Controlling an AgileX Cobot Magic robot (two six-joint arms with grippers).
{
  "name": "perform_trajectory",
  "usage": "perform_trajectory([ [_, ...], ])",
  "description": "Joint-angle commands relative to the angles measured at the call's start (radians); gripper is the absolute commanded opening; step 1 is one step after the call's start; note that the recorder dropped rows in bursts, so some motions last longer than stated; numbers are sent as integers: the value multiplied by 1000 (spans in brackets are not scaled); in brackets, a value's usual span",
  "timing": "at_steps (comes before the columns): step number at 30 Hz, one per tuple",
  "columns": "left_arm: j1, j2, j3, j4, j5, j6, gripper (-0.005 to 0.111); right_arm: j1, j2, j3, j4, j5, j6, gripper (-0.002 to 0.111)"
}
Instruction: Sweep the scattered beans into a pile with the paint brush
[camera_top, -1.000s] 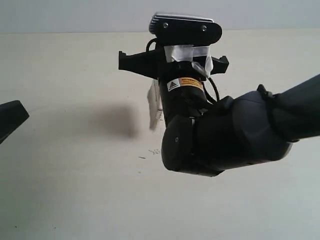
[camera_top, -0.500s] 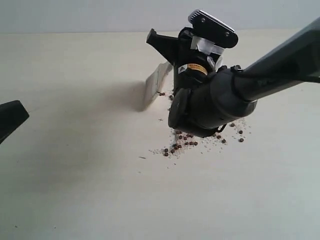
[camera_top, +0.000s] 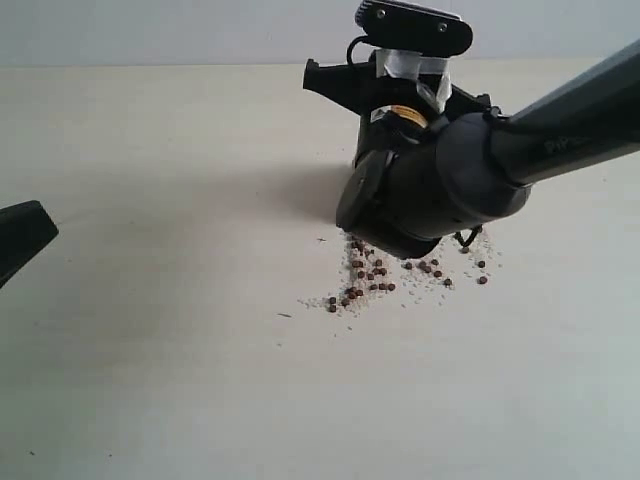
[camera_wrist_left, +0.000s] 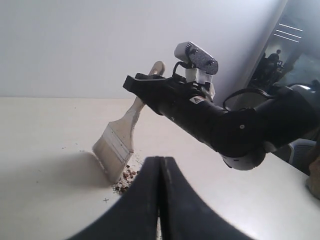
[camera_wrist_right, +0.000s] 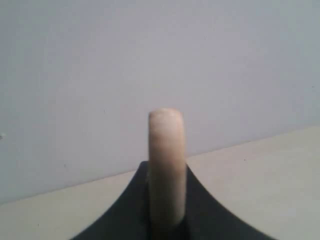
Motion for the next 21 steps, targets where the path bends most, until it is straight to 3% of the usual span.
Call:
perform_trajectory([
  [1,1,-6,5,-8,-9,-8,0,-4,-49,-6,-25,-27,-20,0],
  [10,1,-6,5,-8,-9,-8,0,21,-228,38,-82,4,-76,0],
  [21,1,-6,5,-8,-9,-8,0,21,-599,439,-80,-64,-238,0],
])
